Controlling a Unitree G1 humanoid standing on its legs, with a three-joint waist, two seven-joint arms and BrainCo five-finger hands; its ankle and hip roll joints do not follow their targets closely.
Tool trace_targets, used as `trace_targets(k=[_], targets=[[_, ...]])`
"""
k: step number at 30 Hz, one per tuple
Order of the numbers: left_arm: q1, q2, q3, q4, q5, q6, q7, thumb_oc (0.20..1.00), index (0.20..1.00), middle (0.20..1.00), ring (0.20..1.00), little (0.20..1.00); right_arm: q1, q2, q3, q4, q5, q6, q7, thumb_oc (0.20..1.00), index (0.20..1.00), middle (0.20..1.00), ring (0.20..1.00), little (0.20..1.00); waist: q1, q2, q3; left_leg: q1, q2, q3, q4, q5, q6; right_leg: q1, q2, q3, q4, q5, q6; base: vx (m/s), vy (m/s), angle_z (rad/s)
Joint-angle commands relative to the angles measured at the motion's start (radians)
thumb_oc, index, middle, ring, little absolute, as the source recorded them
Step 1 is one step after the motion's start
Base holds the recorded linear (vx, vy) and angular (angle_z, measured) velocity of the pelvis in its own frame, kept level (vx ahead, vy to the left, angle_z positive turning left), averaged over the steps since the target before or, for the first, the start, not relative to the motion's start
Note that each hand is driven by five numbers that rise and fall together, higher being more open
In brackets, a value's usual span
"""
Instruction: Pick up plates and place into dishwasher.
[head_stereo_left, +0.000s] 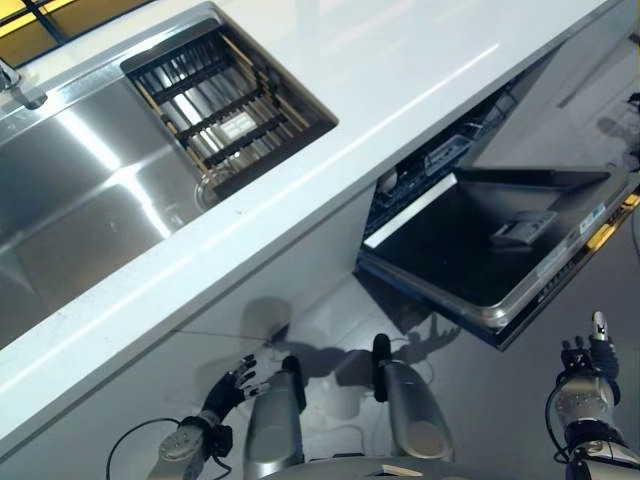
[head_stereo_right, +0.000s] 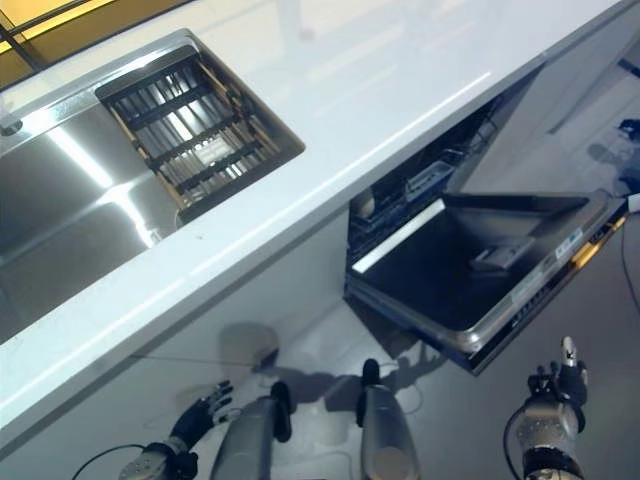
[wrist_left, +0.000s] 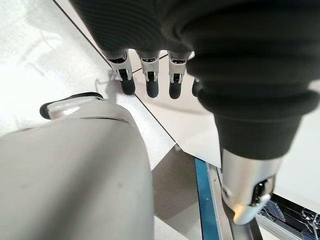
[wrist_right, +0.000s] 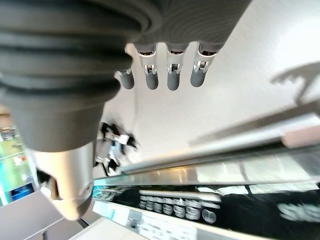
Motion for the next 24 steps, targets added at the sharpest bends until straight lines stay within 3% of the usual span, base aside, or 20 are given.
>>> trace_targets(k=[1, 7, 14, 24], targets=[[0.051, 0.022, -0.030, -0.063, -0.033, -0.049, -0.021, 1.000, 1.000, 1.000, 1.000, 1.000, -0.028, -0.049, 0.003, 0.019, 0.036, -0.004, 0.098, 1.000, 1.000, 1.000, 1.000, 1.000, 0.042, -0.010, -0.049, -0.084, -0.019, -0.059, 0.047, 0.048, 0.014, 0.086, -0.049, -0.021, 0.047, -0.061, 0.030, 0.07, -0.003, 0.08], [0.075, 0.032, -0.062, -0.076, -0.030, -0.042, -0.029, 1.000, 1.000, 1.000, 1.000, 1.000, -0.081, -0.059, 0.026, 0.031, 0.042, -0.007, 0.172, 1.000, 1.000, 1.000, 1.000, 1.000, 0.059, 0.009, -0.048, -0.086, -0.024, -0.071, 0.059, 0.055, 0.007, 0.103, -0.057, -0.038, 0.056, -0.070, 0.028, 0.07, 0.008, 0.12], [0.096, 0.037, -0.080, -0.090, -0.035, -0.050, -0.023, 1.000, 1.000, 1.000, 1.000, 1.000, -0.137, -0.057, 0.064, -0.004, -0.029, 0.016, 0.175, 1.000, 1.000, 1.000, 1.000, 1.000, 0.073, 0.025, -0.044, -0.077, -0.027, -0.080, 0.063, 0.062, 0.005, 0.116, -0.059, -0.033, 0.065, -0.073, 0.030, 0.06, 0.020, 0.03], [0.132, 0.045, -0.082, -0.131, 0.005, 0.005, -0.010, 1.000, 1.000, 1.000, 1.000, 1.000, -0.220, -0.052, 0.144, -0.155, -0.156, 0.038, 0.049, 1.000, 1.000, 1.000, 1.000, 1.000, 0.094, 0.020, -0.067, -0.038, -0.018, -0.086, 0.069, 0.063, -0.005, 0.177, -0.058, -0.031, 0.056, -0.082, 0.028, 0.09, -0.005, -0.02]])
